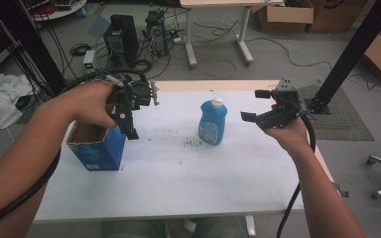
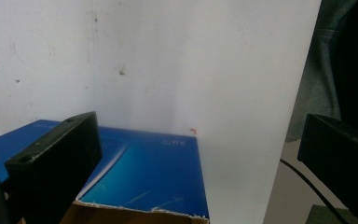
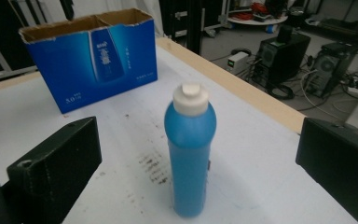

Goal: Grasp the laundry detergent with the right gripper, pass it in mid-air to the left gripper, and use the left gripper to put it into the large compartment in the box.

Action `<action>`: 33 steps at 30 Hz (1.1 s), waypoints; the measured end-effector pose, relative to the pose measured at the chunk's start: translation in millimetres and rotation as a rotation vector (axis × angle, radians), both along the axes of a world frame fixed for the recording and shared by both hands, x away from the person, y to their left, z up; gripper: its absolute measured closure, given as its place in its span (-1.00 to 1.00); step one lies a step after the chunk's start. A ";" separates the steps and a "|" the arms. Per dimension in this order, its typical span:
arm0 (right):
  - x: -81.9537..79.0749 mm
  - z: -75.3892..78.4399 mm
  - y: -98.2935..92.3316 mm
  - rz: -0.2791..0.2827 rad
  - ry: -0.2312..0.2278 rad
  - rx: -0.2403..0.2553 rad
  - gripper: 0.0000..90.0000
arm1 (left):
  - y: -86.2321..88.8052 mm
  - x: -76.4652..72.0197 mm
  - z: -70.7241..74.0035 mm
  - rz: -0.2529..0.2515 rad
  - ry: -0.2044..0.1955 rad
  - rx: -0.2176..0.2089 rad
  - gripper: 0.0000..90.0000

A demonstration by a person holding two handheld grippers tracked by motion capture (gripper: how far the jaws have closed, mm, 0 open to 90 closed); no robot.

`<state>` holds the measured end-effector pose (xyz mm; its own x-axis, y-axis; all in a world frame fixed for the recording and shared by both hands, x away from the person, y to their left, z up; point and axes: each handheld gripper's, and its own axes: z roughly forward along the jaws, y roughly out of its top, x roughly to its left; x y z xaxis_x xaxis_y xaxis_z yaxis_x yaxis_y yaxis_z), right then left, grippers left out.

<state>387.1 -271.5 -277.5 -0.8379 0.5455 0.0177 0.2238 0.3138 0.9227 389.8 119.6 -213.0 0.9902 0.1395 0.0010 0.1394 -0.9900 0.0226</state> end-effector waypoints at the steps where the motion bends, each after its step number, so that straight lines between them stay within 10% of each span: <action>1: 0.0 0.0 0.0 0.000 0.000 0.000 -1.00 | -0.1 -0.1 0.0 -0.001 0.001 0.000 -1.00; 19: 13.2 -89.4 26.0 -0.009 0.055 -0.029 -1.00 | 0.3 -5.4 -0.3 -0.009 -0.003 -0.022 -1.00; 33: 34.1 -124.1 50.6 -0.017 0.084 -0.012 -1.00 | 3.4 -9.4 -0.6 -0.011 -0.003 -0.023 -1.00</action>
